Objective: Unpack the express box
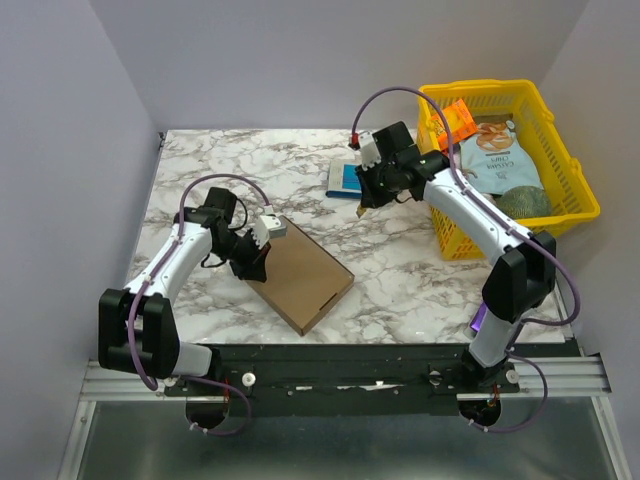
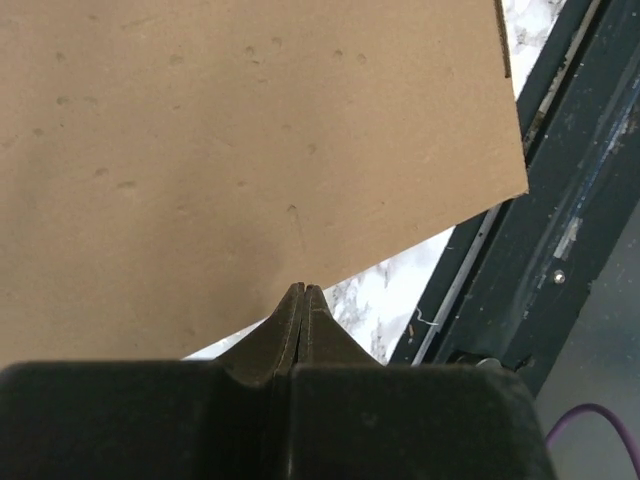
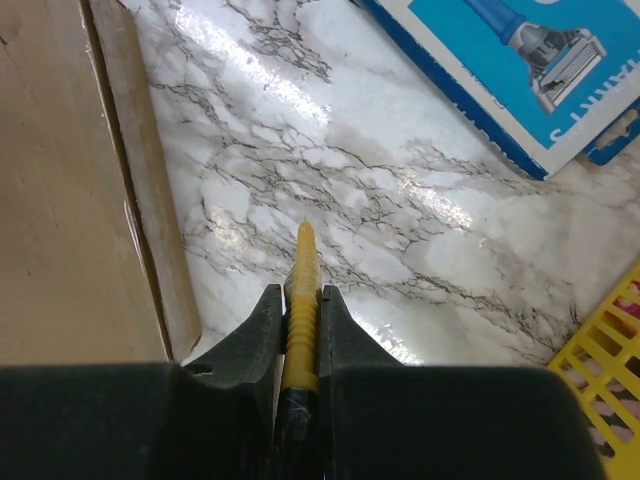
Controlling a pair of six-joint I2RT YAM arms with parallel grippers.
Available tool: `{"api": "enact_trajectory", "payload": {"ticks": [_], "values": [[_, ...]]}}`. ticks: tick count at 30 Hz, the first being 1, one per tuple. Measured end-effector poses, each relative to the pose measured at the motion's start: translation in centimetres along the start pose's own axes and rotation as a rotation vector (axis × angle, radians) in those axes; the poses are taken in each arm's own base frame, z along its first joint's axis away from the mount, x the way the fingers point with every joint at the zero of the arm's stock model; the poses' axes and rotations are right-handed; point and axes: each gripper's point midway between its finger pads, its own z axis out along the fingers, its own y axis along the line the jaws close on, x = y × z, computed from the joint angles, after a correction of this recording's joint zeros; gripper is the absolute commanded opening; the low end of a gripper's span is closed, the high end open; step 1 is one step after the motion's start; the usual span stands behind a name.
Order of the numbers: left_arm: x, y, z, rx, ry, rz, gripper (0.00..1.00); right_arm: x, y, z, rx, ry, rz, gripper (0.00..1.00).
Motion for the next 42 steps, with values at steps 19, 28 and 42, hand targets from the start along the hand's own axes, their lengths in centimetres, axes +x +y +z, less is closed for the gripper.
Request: {"api": "enact_trajectory", "payload": {"ticks": [19, 28, 42], "values": [[2.4, 1.1, 1.6, -0.045, 0.057, 0.01, 0.0, 0.1, 1.7, 2.5, -0.061, 0.036, -0.005, 0.0], [2.7, 1.2, 1.8, -0.059, 0.046, 0.031, 0.0, 0.2, 1.8, 2.6, -0.063, 0.041, -0.006, 0.0], [3.4, 0.9, 2.0, -0.092, 0.014, 0.11, 0.0, 0.5, 3.1, 3.8, -0.085, 0.062, -0.03, 0.0]]}}
